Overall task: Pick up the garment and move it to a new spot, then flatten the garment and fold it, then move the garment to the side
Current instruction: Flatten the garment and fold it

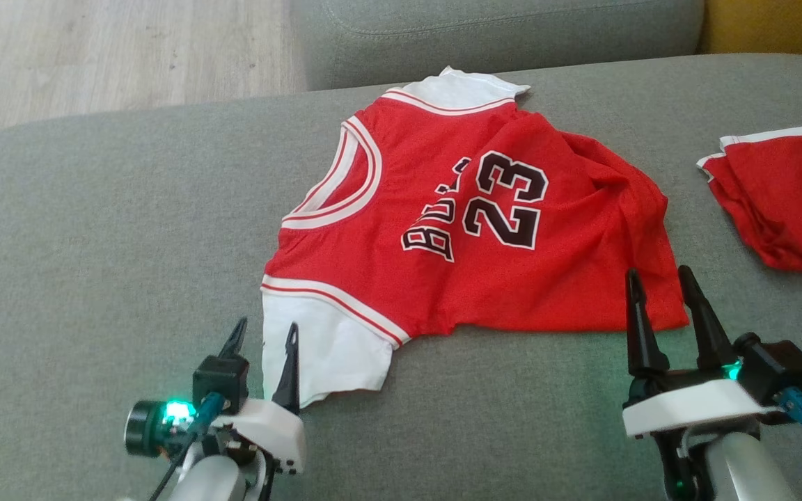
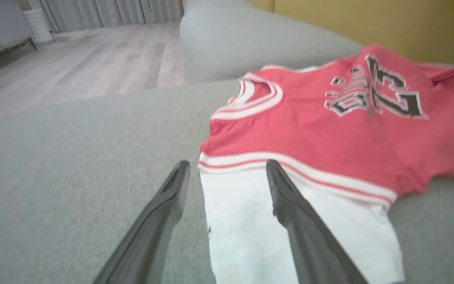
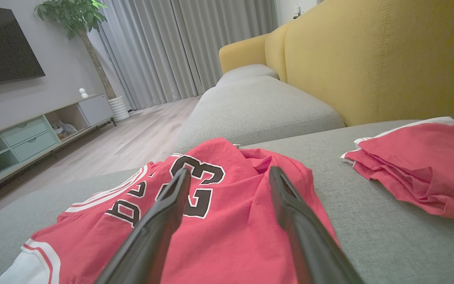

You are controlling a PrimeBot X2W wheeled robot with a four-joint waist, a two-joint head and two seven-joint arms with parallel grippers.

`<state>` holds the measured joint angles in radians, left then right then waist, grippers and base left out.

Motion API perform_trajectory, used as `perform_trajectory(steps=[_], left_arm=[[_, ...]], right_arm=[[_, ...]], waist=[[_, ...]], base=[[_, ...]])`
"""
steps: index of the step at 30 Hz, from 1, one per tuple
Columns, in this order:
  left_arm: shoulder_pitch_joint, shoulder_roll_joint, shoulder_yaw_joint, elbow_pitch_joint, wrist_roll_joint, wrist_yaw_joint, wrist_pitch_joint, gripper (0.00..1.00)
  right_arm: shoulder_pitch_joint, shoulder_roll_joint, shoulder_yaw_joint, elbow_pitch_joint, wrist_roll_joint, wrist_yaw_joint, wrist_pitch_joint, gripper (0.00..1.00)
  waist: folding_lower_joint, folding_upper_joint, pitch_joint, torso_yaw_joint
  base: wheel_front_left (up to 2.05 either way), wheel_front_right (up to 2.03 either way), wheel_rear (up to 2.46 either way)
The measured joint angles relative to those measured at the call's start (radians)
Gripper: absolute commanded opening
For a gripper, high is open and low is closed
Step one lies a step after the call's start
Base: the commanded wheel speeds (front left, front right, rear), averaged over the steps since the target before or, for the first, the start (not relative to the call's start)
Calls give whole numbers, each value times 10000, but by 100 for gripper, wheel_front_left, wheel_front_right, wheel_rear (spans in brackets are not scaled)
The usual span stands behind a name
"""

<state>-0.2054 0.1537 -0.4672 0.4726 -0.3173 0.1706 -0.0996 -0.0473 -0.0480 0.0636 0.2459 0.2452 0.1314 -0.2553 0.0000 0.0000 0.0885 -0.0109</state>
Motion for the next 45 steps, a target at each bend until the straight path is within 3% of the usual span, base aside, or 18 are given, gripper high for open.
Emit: perform_trajectory(steps=[10,20,21,22,23,28,37,45], left_arm=[[80,61,-399,581,-176,42,1793,100],[88,251,-499,282,-360,-10,2736,99],[88,259,-520,234,-426,-100,2840,75],[81,280,-541,165,-451,-176,2926,29],[80,293,-570,86,-454,-228,2991,0],[103,311,-627,-232,-644,-399,2972,0],[95,173,-102,-1386,-642,-127,288,0],[49,35,-113,-1676,-640,-259,-525,0]], right_arm=[[2,0,23,219,0,0,0,100],[0,0,52,309,94,0,0,100],[0,0,46,320,104,0,0,100],[0,0,36,332,102,0,2,100],[-1,0,27,360,102,0,0,100],[-12,2,-249,663,81,0,2,100],[-86,8,-1377,2658,-318,0,272,100],[-1384,10,-1732,4502,190,0,451,100]], waist=[[0,0,-71,5],[-1,0,13,-31],[-1,0,35,-40],[-1,0,57,-50],[-1,0,76,-61],[0,0,83,-123],[0,0,-153,-152],[0,0,3,-95]], base=[[0,0,0],[0,0,0],[0,0,0],[0,0,0],[0,0,0],[0,0,0],[0,0,0],[0,0,0]])
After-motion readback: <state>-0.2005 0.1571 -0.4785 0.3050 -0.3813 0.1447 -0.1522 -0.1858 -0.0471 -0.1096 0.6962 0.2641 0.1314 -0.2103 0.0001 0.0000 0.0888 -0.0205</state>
